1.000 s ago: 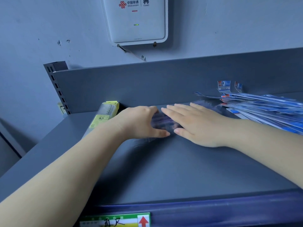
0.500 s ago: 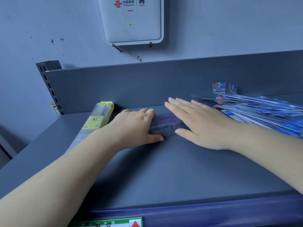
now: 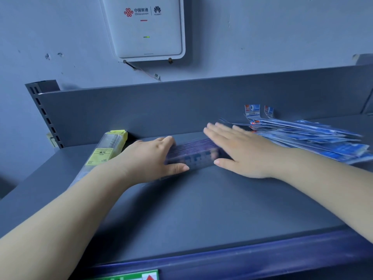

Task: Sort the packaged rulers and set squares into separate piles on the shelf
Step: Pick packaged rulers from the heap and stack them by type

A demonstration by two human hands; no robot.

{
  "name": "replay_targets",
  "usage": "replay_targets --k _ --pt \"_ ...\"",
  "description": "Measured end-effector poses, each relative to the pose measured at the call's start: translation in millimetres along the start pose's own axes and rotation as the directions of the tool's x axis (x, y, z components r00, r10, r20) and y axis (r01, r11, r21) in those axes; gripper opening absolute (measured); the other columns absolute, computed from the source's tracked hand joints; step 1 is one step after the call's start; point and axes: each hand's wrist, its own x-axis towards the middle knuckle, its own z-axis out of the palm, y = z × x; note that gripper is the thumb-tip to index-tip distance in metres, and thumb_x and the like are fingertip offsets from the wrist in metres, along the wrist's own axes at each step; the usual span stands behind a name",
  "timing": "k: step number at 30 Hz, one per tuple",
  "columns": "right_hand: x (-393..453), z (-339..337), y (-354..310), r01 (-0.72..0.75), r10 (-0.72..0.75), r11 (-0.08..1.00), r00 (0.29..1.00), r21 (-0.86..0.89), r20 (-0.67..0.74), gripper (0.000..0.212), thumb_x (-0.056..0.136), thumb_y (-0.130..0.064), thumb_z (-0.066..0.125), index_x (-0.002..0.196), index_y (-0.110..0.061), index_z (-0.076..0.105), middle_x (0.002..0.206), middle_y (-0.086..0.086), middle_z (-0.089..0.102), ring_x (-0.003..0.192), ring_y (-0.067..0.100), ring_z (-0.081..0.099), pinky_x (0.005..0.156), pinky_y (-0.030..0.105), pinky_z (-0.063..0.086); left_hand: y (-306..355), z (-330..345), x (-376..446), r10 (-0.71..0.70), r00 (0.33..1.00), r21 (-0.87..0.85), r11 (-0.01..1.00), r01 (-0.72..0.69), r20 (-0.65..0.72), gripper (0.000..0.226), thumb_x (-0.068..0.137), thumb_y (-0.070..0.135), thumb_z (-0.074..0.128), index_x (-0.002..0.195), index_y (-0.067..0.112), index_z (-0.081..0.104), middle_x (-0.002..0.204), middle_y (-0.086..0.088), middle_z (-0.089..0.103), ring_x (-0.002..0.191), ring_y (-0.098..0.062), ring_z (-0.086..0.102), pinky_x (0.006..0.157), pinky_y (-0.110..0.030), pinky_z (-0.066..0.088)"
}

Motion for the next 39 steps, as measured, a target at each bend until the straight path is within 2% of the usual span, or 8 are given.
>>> replay_targets --k 6,10,16,25,31,34,36,39 --pt "-11.9 -4.2 13.4 -0.011 0.009 0.999 0.998 0.033 0.059 0.070 0.096 -0.044 0.039 0.150 -0.022 0.001 0.158 -0.012 -0.004 0.144 0.004 -0.006 0.116 0.026 -0.002 -2.1 -0.8 0.1 -0.005 1.000 0.016 1.000 0.005 -0.017 0.058 0.083 0.067 0.042 0.117 0.020 0.041 0.121 0.008 0.054 0.094 -0.017 0.048 0.077 -0.027 0.034" --pt "-13.2 -24.0 35.5 -0.103 0.169 0.955 0.960 0.278 -0.225 0.056 0.089 -0.019 0.050 0.142 -0.026 0.034 0.130 -0.026 0.042 0.135 0.011 0.031 0.112 0.029 0.022 -4.1 -0.1 1.1 0.001 1.000 0.001 1.000 -0.001 -0.022 0.057 0.082 0.066 0.045 0.114 0.020 0.042 0.117 0.008 0.055 0.089 -0.015 0.046 0.075 -0.027 0.033" --pt "-5.6 -20.1 59.0 -0.124 0.100 0.975 0.985 -0.185 -0.138 0.029 0.089 -0.032 0.054 0.118 -0.033 0.059 0.115 -0.015 0.059 0.118 0.012 0.036 0.092 0.031 0.023 -5.0 -4.4 0.2 -0.014 1.000 -0.094 0.995 0.015 0.004 0.052 0.082 0.062 0.050 0.115 0.022 0.042 0.101 0.012 0.045 0.088 -0.014 0.043 0.076 -0.025 0.031" --pt "7.8 -21.5 62.7 -0.151 0.115 0.970 0.976 -0.193 -0.187 0.017 0.092 -0.027 0.050 0.083 -0.029 0.064 0.086 -0.014 0.058 0.095 0.011 0.045 0.084 0.032 0.025 -6.5 -4.3 -1.8 -0.037 0.999 -0.150 0.988 0.040 0.023 0.056 0.080 0.061 0.053 0.120 0.024 0.043 0.119 0.009 0.053 0.093 -0.014 0.046 0.082 -0.026 0.037" --pt "3.7 -44.5 67.1 -0.114 0.212 0.964 0.877 0.241 -0.432 0.010 0.089 -0.021 0.055 0.080 -0.025 0.055 0.085 -0.008 0.059 0.085 0.015 0.053 0.088 0.032 0.034 -6.7 -3.0 -1.8 -0.056 0.998 -0.138 0.989 0.059 0.025 0.056 0.080 0.062 0.054 0.118 0.022 0.044 0.116 0.007 0.054 0.098 -0.018 0.050 0.081 -0.026 0.037" --pt "3.6 -51.9 61.4 -0.024 0.313 0.862 0.811 0.506 -0.495 0.009 0.089 -0.014 0.058 0.081 -0.018 0.057 0.077 -0.004 0.061 0.075 0.012 0.058 0.067 0.021 0.040 -7.2 -2.0 -1.1 -0.060 0.998 -0.137 0.989 0.063 0.024 0.052 0.079 0.062 0.055 0.105 0.018 0.045 0.100 0.005 0.055 0.089 -0.020 0.050 0.076 -0.029 0.039" --pt "4.1 -50.3 54.7 0.023 0.372 0.722 0.829 0.691 -0.417 0.012 0.090 -0.010 0.056 0.079 -0.015 0.055 0.073 -0.003 0.064 0.060 0.004 0.060 0.058 0.014 0.040 -7.6 -1.4 -1.3 -0.059 0.998 -0.150 0.987 0.061 0.022 0.050 0.079 0.062 0.055 0.098 0.016 0.044 0.091 0.004 0.053 0.083 -0.020 0.048 0.071 -0.031 0.037" --pt "1.2 -39.8 51.1 -0.058 0.371 0.528 0.913 0.848 -0.168 0.010 0.088 -0.009 0.061 0.081 -0.012 0.055 0.073 0.006 0.068 0.059 0.015 0.062 0.059 0.025 0.046 -8.9 -0.5 -1.2 -0.049 0.999 -0.183 0.982 0.052 0.020 0.050 0.079 0.061 0.056 0.096 0.016 0.044 0.090 0.004 0.052 0.084 -0.021 0.048 0.074 -0.032 0.039"
